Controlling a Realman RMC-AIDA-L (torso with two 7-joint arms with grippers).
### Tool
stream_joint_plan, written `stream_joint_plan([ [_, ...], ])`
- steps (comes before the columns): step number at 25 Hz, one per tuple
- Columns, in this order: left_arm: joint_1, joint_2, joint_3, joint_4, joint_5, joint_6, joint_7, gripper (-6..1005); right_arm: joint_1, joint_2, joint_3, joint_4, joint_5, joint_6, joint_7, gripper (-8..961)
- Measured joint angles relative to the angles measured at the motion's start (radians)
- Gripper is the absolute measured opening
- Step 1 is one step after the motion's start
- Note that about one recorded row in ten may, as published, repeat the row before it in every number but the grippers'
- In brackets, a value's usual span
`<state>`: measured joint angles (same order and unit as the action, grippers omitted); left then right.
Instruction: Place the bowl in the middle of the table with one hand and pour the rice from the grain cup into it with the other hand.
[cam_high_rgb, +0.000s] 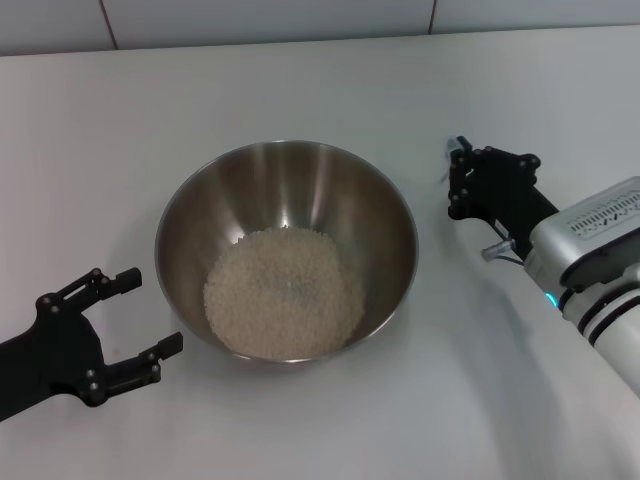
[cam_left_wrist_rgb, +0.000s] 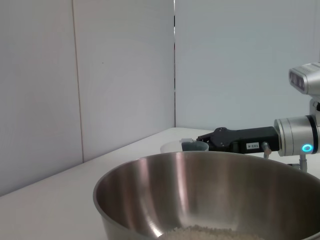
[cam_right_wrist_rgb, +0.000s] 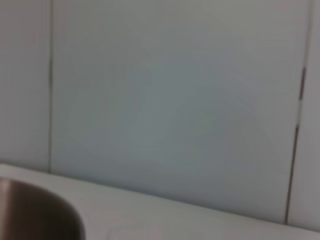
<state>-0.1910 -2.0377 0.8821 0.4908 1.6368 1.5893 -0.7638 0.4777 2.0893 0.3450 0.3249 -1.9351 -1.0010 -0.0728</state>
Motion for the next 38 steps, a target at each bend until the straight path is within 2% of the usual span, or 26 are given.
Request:
stream_joint_plan([
  [10, -0.009, -0.001, 0.000, 0.000, 0.000, 0.002, -0.001, 862, 0.009, 0.002, -0.005, -0.004, 0.000, 0.038, 0.005, 63],
  [16, -0.010, 0.000, 0.000, 0.000, 0.000, 0.005, -0.006, 862, -0.036, -0.001, -0.005, 0.015, 0.000, 0.002, 0.006, 66],
  [22, -0.008, 0.002, -0.001, 0.000, 0.000, 0.005, -0.008, 862, -0.084, -0.007, -0.023, 0.035, 0.000, -0.058, 0.006, 324],
  [28, -0.004, 0.004, -0.002, 0.000, 0.000, 0.005, -0.009, 862, -0.154, -0.010, -0.091, 0.031, 0.000, -0.147, 0.016, 597],
  [29, -0.001, 0.005, -0.003, 0.000, 0.000, 0.005, -0.009, 862, -0.178, -0.017, -0.135, 0.012, 0.000, -0.197, 0.051, 644],
  [30, -0.001, 0.005, -0.003, 0.000, 0.000, 0.005, -0.009, 862, -0.178, -0.017, -0.135, 0.012, 0.000, -0.197, 0.051, 690],
  [31, 0.001, 0.005, -0.004, 0.000, 0.000, 0.005, -0.009, 862, -0.193, -0.023, -0.198, -0.035, 0.000, -0.257, 0.119, 736],
  [32, 0.001, 0.005, -0.004, 0.000, 0.000, 0.005, -0.009, 862, -0.193, -0.023, -0.198, -0.035, 0.000, -0.257, 0.119, 751],
  [33, 0.001, 0.005, -0.004, 0.000, 0.000, 0.005, -0.009, 862, -0.200, -0.023, -0.238, -0.076, -0.001, -0.299, 0.170, 767],
  [34, 0.001, 0.005, -0.004, 0.000, 0.000, 0.005, -0.009, 862, -0.214, -0.017, -0.323, -0.181, -0.010, -0.396, 0.267, 782],
  [35, 0.004, 0.005, -0.005, 0.000, 0.000, 0.005, -0.007, 862, -0.214, -0.017, -0.323, -0.181, -0.010, -0.396, 0.267, 798],
  [36, 0.004, 0.005, -0.005, 0.000, 0.000, 0.005, -0.007, 862, -0.227, -0.013, -0.400, -0.275, -0.032, -0.490, 0.341, 813],
  [38, 0.013, 0.005, -0.001, 0.000, 0.000, 0.006, -0.001, 862, -0.232, -0.013, -0.439, -0.316, -0.048, -0.532, 0.370, 813],
])
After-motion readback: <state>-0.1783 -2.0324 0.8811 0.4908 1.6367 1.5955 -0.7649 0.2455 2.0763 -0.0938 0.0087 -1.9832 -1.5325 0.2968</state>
